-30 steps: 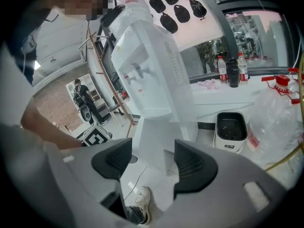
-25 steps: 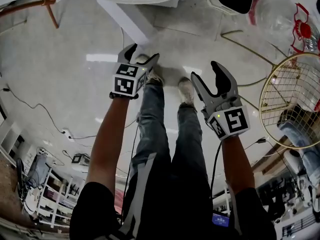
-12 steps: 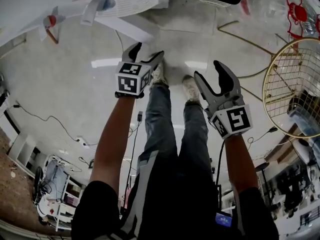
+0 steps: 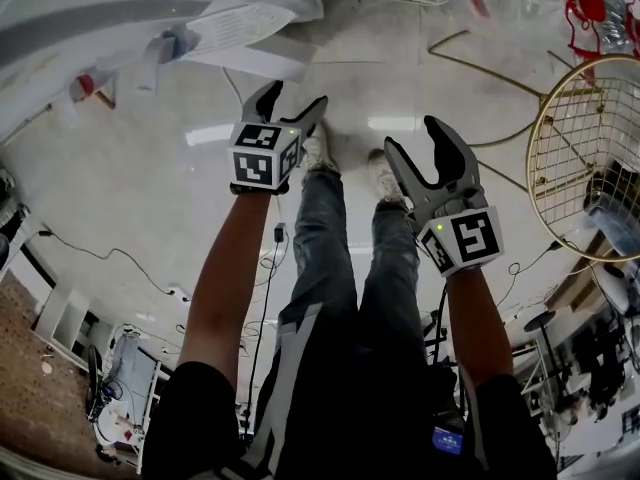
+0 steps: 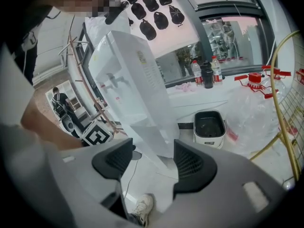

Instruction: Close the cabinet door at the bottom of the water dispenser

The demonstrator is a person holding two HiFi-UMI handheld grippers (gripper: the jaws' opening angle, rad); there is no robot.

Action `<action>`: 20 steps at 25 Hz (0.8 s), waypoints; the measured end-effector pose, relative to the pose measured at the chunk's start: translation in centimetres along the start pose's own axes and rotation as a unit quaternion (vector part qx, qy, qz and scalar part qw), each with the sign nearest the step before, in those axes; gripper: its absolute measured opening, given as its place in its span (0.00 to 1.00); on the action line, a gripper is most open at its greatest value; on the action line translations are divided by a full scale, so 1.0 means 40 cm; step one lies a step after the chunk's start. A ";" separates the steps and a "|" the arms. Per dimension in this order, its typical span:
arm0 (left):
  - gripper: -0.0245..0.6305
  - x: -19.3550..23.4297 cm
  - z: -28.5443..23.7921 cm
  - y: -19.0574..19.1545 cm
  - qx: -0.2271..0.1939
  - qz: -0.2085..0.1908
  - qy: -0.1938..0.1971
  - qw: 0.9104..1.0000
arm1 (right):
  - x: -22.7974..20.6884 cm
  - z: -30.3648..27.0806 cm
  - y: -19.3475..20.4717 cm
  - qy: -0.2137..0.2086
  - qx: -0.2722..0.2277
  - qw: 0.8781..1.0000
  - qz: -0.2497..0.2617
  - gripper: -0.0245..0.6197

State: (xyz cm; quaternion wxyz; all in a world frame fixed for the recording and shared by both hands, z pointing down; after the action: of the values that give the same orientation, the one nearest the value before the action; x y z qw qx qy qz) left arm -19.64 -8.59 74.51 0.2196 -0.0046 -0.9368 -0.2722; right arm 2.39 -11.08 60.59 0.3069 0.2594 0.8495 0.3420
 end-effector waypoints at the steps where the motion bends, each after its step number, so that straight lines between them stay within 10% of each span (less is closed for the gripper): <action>1: 0.60 0.000 -0.002 -0.003 -0.001 0.000 0.001 1.000 | -0.002 0.004 0.004 0.003 0.001 1.000 -0.002 0.45; 20: 0.59 0.009 -0.042 -0.072 -0.027 -0.014 0.001 1.000 | -0.043 0.017 -0.005 0.037 -0.024 0.998 -0.048 0.44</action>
State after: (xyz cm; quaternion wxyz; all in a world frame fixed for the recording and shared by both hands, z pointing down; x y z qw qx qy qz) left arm -19.63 -11.95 74.47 0.2165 0.0025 -0.9290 -0.3003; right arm 3.97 -12.03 60.64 0.2973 0.1976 0.8632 0.3569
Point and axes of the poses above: the fingertips, and each gripper's own axes: z backward along the fingers, x to its left, y out of its underside, the point moved 7 cm from there along z, backward along the fingers
